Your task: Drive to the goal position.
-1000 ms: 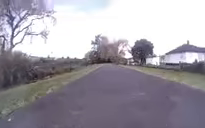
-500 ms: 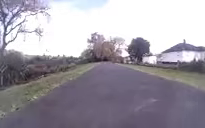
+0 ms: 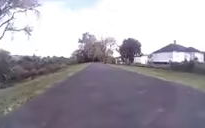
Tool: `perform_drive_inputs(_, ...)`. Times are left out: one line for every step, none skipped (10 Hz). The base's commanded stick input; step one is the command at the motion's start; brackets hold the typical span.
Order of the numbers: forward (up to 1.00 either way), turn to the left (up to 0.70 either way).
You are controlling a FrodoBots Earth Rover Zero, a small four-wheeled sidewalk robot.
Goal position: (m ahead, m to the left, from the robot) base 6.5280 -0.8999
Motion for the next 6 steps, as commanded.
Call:
perform_drive_inputs(0.85, -0.34)
perform_drive_inputs(0.85, -0.34)
perform_drive_inputs(0.85, -0.34)
perform_drive_inputs(0.85, -0.29)
perform_drive_inputs(0.85, -0.03)
perform_drive_inputs(0.85, 0.0)
